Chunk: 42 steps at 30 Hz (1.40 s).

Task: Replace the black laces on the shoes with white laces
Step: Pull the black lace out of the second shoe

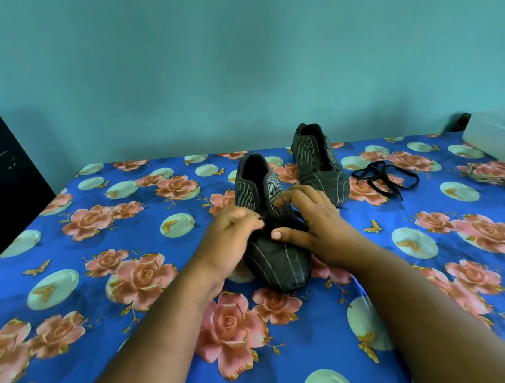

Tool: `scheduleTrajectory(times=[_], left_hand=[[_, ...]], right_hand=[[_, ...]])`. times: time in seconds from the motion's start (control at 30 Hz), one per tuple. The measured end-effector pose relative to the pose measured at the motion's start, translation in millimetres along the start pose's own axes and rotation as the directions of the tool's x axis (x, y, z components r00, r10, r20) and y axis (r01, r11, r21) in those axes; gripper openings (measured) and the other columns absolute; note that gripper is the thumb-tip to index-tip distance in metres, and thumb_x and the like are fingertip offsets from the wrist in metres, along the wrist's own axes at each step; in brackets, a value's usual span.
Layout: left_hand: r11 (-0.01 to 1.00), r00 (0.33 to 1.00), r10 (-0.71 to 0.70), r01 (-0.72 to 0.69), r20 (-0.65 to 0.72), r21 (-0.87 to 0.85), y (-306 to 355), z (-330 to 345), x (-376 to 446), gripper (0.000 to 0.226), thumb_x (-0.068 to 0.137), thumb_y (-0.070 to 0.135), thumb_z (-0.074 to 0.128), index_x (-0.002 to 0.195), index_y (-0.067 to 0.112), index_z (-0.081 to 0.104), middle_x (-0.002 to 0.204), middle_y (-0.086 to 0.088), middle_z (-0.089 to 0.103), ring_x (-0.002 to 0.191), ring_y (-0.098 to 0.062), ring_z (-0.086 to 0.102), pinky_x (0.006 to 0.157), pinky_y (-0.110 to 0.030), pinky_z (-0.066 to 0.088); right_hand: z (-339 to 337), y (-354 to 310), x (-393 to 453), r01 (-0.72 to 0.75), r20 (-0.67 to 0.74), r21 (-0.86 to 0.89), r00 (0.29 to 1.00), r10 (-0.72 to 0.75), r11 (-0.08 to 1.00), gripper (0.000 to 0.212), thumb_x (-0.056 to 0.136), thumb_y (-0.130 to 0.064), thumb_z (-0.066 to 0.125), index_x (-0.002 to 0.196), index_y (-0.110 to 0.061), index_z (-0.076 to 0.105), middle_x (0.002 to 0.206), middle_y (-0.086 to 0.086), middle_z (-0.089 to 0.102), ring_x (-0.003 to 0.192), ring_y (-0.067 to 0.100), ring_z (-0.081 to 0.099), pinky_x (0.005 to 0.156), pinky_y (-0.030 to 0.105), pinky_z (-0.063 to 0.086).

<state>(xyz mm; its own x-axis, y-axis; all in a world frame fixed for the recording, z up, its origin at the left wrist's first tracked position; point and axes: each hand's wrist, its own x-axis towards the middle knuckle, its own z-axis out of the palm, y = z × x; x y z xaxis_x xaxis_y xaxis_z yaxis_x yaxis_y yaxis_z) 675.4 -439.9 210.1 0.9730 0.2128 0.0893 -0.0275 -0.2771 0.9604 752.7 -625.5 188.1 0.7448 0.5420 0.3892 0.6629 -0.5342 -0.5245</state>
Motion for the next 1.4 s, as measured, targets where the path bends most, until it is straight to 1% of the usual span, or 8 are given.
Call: scheduleTrajectory(times=[0.07,0.23,0.4,0.73,0.97,1.07,1.17,1.4], left_hand=[[0.961,0.991,-0.125,0.131,0.041,-0.242,4,-4,-3,0.019,0.083,0.034,0.061,0.068,0.023,0.063,0.077,0.011,0.063,0.078,-0.009,0.058,0.074,-0.029,0.042],[0.929,0.989,-0.121,0.142,0.082,-0.341,7,-4,-6,0.028,0.079,0.045,0.071,0.069,0.021,0.061,0.072,0.008,0.062,0.073,-0.002,0.061,0.070,-0.018,0.049],[0.847,0.977,-0.203,0.209,0.065,-0.489,8,-10,-3,0.019,0.088,0.035,0.066,0.076,0.020,0.063,0.081,0.001,0.066,0.081,-0.012,0.060,0.086,-0.040,0.041],[0.962,0.988,-0.129,0.145,0.081,-0.231,7,-18,-1,0.014,0.098,0.015,0.062,0.094,0.006,0.073,0.070,0.011,0.069,0.060,0.005,0.054,0.063,-0.019,0.038],[0.746,0.969,-0.225,0.241,0.106,-0.621,10,-29,2,0.035,0.099,0.034,0.044,0.066,0.021,0.046,0.062,0.002,0.048,0.062,-0.014,0.038,0.067,-0.034,0.029],[0.889,0.967,-0.204,0.247,0.149,-0.385,8,-29,0,0.048,0.088,0.062,0.058,0.071,0.016,0.061,0.056,0.003,0.029,0.054,-0.013,0.027,0.060,-0.031,0.026],[0.958,0.983,-0.169,0.181,0.071,-0.221,7,-27,0,0.038,0.083,0.054,0.068,0.077,0.017,0.074,0.054,0.005,0.030,0.052,-0.010,0.030,0.057,-0.028,0.025],[0.754,0.917,-0.342,0.137,-0.205,-0.642,2,-40,14,0.027,0.097,0.037,0.057,0.073,0.025,0.056,0.063,0.009,0.058,0.056,-0.010,0.041,0.060,-0.030,0.031]], right_hand=[[0,0,0,-0.002,0.008,0.027,1.000,0.002,1.000,0.066,0.077,-0.077,0.057,0.127,-0.033,0.054,0.128,-0.021,0.040,0.125,0.009,0.037,0.104,0.033,0.029],[1,0,-1,-0.007,-0.005,0.073,1.000,0.007,0.997,0.058,0.080,-0.066,0.066,0.126,-0.031,0.056,0.131,-0.014,0.046,0.126,0.010,0.039,0.105,0.029,0.028],[1,2,-1,-0.025,0.011,0.126,1.000,0.024,0.992,0.057,0.078,-0.065,0.064,0.125,-0.034,0.056,0.129,-0.015,0.046,0.127,0.010,0.039,0.104,0.026,0.030],[5,8,1,-0.004,0.007,0.146,1.000,0.003,0.989,0.055,0.079,-0.070,0.065,0.124,-0.038,0.055,0.128,-0.017,0.047,0.129,0.012,0.042,0.110,0.033,0.035],[7,9,2,0.005,-0.019,0.167,1.000,-0.002,0.986,0.058,0.076,-0.078,0.060,0.122,-0.043,0.054,0.125,-0.026,0.045,0.129,0.010,0.043,0.107,0.027,0.036],[6,9,1,0.014,-0.020,0.169,1.000,-0.011,0.985,0.059,0.076,-0.080,0.060,0.122,-0.043,0.054,0.124,-0.030,0.043,0.128,0.010,0.043,0.107,0.029,0.037],[5,9,0,0.009,-0.013,0.172,1.000,-0.006,0.985,0.055,0.079,-0.072,0.064,0.123,-0.040,0.055,0.124,-0.030,0.043,0.127,0.010,0.044,0.109,0.034,0.038],[6,8,1,0.007,-0.018,0.174,1.000,-0.004,0.985,0.054,0.077,-0.073,0.065,0.121,-0.044,0.054,0.124,-0.032,0.043,0.126,0.008,0.044,0.109,0.038,0.041]])
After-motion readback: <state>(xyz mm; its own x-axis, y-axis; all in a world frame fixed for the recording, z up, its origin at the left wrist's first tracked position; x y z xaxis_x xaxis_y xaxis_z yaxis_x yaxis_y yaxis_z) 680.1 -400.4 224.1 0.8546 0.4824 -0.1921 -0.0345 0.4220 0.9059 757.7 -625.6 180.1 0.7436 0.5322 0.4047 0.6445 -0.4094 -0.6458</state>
